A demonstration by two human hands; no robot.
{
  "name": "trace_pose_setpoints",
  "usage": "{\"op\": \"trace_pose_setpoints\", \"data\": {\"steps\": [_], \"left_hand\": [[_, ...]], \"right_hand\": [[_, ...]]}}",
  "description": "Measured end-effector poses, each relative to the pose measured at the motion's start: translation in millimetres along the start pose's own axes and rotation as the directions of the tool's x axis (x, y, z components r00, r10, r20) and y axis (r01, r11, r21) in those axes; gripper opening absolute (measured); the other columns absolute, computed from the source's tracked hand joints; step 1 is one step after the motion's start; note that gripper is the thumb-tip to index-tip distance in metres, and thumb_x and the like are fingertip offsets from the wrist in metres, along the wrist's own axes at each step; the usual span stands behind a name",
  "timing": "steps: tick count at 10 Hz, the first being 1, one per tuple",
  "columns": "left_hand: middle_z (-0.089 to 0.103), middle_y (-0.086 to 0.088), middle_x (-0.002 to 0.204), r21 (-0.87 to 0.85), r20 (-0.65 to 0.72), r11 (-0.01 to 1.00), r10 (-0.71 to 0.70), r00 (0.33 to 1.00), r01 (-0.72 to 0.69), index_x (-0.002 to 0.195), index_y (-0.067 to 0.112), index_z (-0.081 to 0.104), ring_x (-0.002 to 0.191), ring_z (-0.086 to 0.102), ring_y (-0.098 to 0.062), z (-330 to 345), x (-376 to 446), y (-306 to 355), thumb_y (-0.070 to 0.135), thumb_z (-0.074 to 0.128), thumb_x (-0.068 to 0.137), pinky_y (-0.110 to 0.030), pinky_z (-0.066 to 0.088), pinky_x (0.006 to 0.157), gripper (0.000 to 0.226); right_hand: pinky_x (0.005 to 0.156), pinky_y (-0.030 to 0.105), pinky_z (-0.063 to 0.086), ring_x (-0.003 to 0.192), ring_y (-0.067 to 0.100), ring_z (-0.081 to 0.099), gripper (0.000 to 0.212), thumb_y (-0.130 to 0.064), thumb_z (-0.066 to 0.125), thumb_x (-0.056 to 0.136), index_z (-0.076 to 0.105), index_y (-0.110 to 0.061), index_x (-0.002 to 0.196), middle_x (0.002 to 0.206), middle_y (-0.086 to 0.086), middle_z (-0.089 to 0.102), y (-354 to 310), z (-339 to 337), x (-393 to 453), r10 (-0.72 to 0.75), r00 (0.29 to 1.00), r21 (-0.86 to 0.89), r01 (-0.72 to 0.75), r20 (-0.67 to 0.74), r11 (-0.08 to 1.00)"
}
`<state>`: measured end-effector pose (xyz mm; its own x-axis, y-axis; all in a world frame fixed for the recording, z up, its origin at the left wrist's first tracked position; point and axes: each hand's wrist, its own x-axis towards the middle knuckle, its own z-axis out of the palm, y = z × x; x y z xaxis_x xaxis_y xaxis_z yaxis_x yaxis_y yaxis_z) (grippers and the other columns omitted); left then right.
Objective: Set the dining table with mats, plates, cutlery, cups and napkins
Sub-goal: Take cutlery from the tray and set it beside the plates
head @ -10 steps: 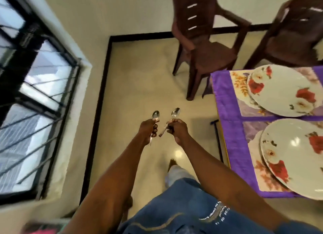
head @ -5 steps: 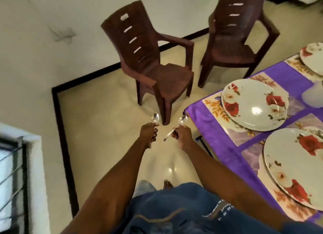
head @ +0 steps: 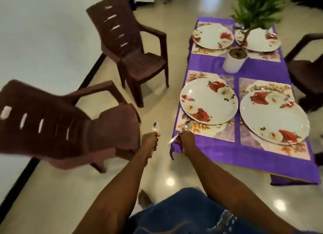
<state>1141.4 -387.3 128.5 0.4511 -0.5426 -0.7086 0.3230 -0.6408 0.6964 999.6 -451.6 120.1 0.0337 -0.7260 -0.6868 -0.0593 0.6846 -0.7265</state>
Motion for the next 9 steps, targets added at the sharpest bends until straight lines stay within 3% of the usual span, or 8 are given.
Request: {"op": "trace_pose_setpoints", "data": {"steps": [1,2,3,4,5,7,9], "left_hand": [[0.041,0.004,0.05,0.131,0.067,0.991,0.009,0.998,-0.017,0.077,0.014,0.063,0.035,0.03,-0.008,4,27,17,0.016,0.048,0.094,-0.015,0.019,0.039,0.023],[0.041,0.003,0.05,0.132,0.159,0.989,0.042,0.986,-0.063,0.079,0.012,0.064,0.032,0.029,-0.008,28,43,33,0.012,0.048,0.091,-0.013,0.018,0.04,0.021],[0.041,0.003,0.046,0.169,0.257,0.974,0.103,0.961,-0.15,0.073,0.012,0.063,0.033,0.03,-0.009,62,50,59,0.011,0.052,0.09,-0.014,0.019,0.039,0.021],[0.045,0.003,0.048,0.234,0.309,0.953,0.117,0.944,-0.195,0.067,0.012,0.063,0.04,0.035,-0.012,94,55,78,0.01,0.055,0.086,-0.018,0.023,0.04,0.021],[0.05,-0.003,0.052,0.259,0.353,0.939,0.125,0.927,-0.225,0.07,0.013,0.063,0.04,0.039,-0.014,123,70,103,0.018,0.054,0.091,-0.019,0.025,0.039,0.023],[0.054,-0.006,0.061,0.328,0.478,0.884,0.149,0.866,-0.333,0.071,0.015,0.065,0.053,0.048,-0.022,171,85,134,0.017,0.053,0.09,-0.025,0.03,0.046,0.022],[0.061,-0.002,0.063,0.426,0.676,0.777,0.067,0.734,-0.463,0.077,0.008,0.069,0.051,0.049,-0.013,236,88,146,0.014,0.054,0.093,-0.021,0.038,0.049,0.023]], "right_hand": [[0.055,0.027,0.056,0.065,0.019,0.061,0.014,-0.011,0.047,0.092,0.06,-0.013,0.099,0.081,0.004,0.06,-5,4,2,0.062,0.991,0.084,-0.052,-0.122,0.995],[0.046,0.014,0.049,0.082,0.023,0.067,0.03,-0.008,0.046,0.094,0.061,-0.001,0.119,0.106,0.011,0.066,-9,-4,9,0.061,0.948,0.18,-0.004,-0.313,0.984],[0.086,0.026,0.048,0.11,0.029,0.061,0.028,-0.007,0.045,0.097,0.063,0.0,0.118,0.12,0.018,0.064,-22,-17,18,0.078,0.832,0.282,0.097,-0.549,0.954],[0.09,0.035,0.045,0.116,0.037,0.058,0.031,-0.003,0.043,0.097,0.055,0.007,0.124,0.124,0.023,0.06,-37,-30,25,0.199,0.687,0.38,0.121,-0.699,0.917],[0.088,0.039,0.048,0.111,0.037,0.061,0.029,-0.007,0.049,0.093,0.053,0.001,0.12,0.12,0.021,0.062,-56,-36,42,0.293,0.511,0.423,0.157,-0.808,0.893],[0.085,0.038,0.045,0.109,0.039,0.06,0.028,-0.004,0.046,0.093,0.058,0.001,0.119,0.116,0.02,0.063,-68,-42,50,0.294,0.436,0.361,0.077,-0.85,0.929],[0.076,0.03,0.04,0.108,0.034,0.06,0.028,-0.004,0.045,0.096,0.062,-0.002,0.118,0.115,0.014,0.063,-72,-53,59,0.391,0.322,0.431,0.06,-0.862,0.901]]}}
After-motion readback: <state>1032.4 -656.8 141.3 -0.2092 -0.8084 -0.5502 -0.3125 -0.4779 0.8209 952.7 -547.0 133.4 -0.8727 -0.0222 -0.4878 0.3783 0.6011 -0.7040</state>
